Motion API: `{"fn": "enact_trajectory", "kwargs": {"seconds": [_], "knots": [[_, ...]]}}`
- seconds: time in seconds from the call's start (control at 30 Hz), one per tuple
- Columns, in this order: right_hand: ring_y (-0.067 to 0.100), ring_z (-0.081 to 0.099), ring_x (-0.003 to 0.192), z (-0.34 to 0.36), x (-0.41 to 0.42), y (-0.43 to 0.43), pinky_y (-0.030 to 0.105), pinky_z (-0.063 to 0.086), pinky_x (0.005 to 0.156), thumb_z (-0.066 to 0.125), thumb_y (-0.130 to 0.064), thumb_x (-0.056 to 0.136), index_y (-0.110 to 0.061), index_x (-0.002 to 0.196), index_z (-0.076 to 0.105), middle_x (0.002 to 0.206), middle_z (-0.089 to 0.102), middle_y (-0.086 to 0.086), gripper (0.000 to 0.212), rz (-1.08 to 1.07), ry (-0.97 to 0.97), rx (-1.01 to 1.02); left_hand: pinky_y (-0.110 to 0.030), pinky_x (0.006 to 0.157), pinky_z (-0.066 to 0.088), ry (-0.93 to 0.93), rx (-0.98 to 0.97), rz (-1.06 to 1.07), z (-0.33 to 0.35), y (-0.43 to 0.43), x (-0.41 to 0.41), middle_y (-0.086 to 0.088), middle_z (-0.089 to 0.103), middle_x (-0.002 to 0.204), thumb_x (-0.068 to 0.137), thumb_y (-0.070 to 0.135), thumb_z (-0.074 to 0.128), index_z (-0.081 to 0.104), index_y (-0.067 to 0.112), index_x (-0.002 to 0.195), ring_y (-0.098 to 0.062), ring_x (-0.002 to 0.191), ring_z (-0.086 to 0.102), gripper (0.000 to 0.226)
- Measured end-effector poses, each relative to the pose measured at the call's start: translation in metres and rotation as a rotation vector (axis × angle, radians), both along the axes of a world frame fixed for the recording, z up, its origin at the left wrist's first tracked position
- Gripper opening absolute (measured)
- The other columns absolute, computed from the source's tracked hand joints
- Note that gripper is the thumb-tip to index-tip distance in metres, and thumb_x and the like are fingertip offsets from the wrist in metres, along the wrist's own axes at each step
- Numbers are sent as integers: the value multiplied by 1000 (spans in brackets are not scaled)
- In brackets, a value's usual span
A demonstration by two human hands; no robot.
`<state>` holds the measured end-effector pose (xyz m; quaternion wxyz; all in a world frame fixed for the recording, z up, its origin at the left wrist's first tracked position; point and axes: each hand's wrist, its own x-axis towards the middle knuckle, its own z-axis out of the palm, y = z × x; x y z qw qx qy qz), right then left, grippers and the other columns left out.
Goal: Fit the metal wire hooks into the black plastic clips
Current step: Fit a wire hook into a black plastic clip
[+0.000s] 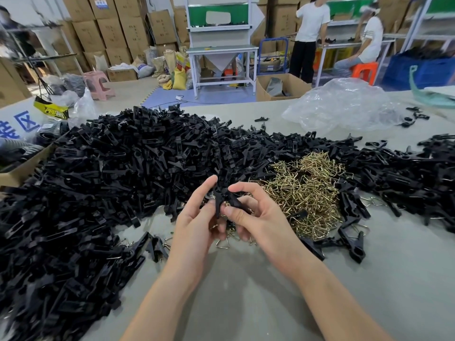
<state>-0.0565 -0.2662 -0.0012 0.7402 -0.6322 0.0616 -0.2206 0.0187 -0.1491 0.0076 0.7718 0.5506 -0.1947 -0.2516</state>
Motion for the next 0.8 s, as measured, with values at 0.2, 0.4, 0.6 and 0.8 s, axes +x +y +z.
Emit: {"fn": "enact_trajectory", "kwargs": {"seconds": [0.2,0.4,0.6,0.8], "knots": [[12,56,69,-5,4,-1,28,48,67,66,-26,83,-37,103,73,77,64,-1,24,-55,89,134,-26,50,43,-3,-12,-3,-2,1,1,-1,57,71,105,12,45,62,36,131,-12,54,45,39],[8,67,84,-4,4,-7,19,53,73,56,-12,102,-32,105,79,96,76,1,30,-97,48,217,-24,50,42,-10,-38,22,-4,-4,-1,3,53,72,101,33,49,76,21,105,-10,57,44,30],[11,71,87,-4,5,-7,19,56,81,67,-5,94,-27,93,82,97,78,5,27,-161,53,236,-22,57,49,-34,-41,-12,-5,-3,2,-1,60,79,98,21,56,75,18,105,-9,64,54,21],[22,74,92,-5,6,-8,34,59,86,78,-16,86,-27,87,79,98,77,9,11,-192,24,296,-20,66,55,-194,87,11,-5,-6,-6,-2,75,88,105,12,46,64,31,118,-14,75,68,29]]}}
